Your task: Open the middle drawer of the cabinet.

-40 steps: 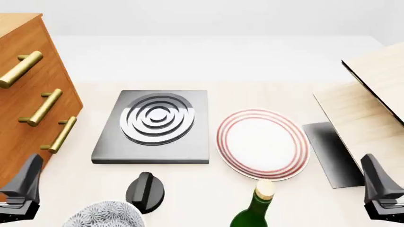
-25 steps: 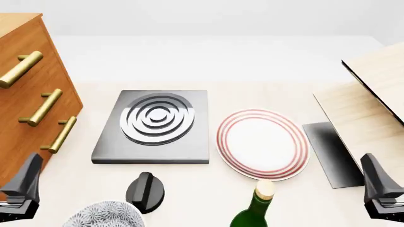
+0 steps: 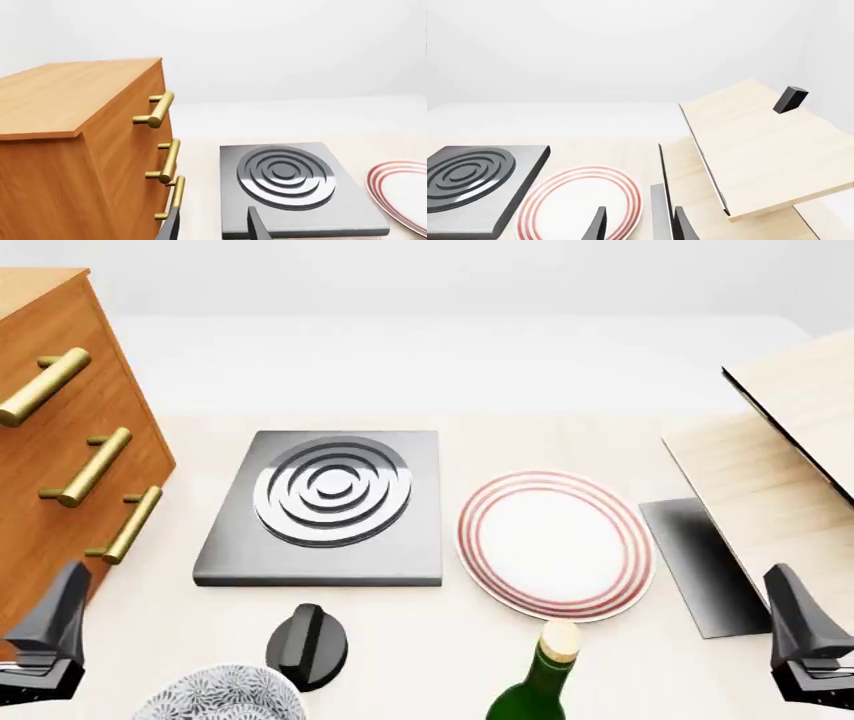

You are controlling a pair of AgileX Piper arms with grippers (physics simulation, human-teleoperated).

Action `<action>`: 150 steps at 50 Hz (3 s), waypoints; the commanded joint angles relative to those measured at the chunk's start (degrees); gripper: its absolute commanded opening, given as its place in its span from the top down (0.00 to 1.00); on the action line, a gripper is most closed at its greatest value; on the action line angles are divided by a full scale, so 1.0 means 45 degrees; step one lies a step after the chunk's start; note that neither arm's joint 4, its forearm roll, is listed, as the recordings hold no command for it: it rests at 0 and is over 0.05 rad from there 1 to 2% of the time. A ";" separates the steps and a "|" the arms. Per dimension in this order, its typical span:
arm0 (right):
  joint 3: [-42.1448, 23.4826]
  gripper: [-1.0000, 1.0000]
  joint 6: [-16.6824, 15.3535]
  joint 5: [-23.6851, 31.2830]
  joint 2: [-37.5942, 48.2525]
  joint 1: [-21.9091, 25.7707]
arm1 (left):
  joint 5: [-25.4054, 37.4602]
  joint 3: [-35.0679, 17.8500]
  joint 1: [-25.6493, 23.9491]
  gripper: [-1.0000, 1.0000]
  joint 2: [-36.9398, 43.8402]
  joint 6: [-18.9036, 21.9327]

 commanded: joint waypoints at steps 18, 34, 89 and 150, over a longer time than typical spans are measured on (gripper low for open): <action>0.0009 0.00 -0.0016 -0.0019 -0.0003 0.0035 | -0.0896 -0.1211 -0.0475 0.00 0.1815 0.1989; 0.0010 0.00 -0.0012 -0.0019 -0.0002 0.0034 | -0.0702 -0.2075 -0.0826 0.00 0.2589 0.3716; 0.0010 0.00 -0.0011 -0.0019 -0.0004 0.0034 | -0.3270 -0.1687 -0.0876 0.00 0.5637 0.9889; 0.0010 0.00 -0.0013 -0.0019 -0.0003 0.0033 | -1.1559 -0.0136 0.0052 0.00 1.3610 1.2875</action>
